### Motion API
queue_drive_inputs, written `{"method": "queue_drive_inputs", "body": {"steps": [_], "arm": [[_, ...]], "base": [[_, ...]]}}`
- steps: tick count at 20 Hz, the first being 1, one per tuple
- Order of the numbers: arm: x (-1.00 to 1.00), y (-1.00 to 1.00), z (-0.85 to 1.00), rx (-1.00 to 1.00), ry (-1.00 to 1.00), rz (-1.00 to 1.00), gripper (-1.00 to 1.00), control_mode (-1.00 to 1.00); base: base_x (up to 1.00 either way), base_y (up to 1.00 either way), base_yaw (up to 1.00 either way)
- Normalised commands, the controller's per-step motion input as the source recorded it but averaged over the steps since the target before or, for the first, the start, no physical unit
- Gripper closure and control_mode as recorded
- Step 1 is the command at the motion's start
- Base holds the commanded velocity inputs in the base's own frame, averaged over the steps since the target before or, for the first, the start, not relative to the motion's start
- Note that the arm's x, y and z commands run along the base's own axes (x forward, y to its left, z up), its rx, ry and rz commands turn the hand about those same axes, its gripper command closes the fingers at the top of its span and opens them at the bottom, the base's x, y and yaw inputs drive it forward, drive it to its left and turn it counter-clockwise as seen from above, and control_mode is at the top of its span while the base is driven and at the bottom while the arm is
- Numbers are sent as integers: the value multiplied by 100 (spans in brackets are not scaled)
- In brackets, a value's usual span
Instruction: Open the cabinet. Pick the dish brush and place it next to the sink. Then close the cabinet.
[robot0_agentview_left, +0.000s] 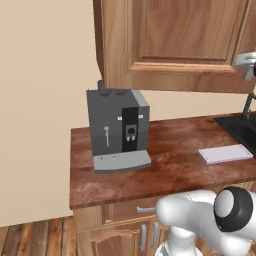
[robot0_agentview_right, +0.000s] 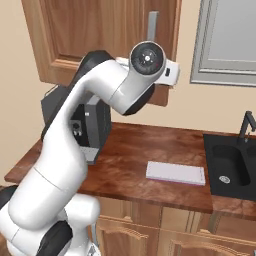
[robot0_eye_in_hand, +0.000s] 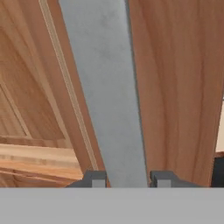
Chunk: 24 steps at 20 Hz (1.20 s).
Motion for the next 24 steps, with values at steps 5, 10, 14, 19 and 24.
{"method": "queue_drive_inputs", "body": {"steps": [5, 10, 14, 19, 24], "arm": [[-69, 48, 0, 0, 0, 0, 100, -100], [-69, 47, 0, 0, 0, 0, 100, -100], [-70, 54, 0, 0, 0, 0, 100, -100], [-69, 65, 0, 0, 0, 0, 100, -100], [-62, 69, 0, 0, 0, 0, 100, -100]], "base": [[0, 0, 0], [0, 0, 0], [0, 0, 0], [0, 0, 0], [0, 0, 0]]}}
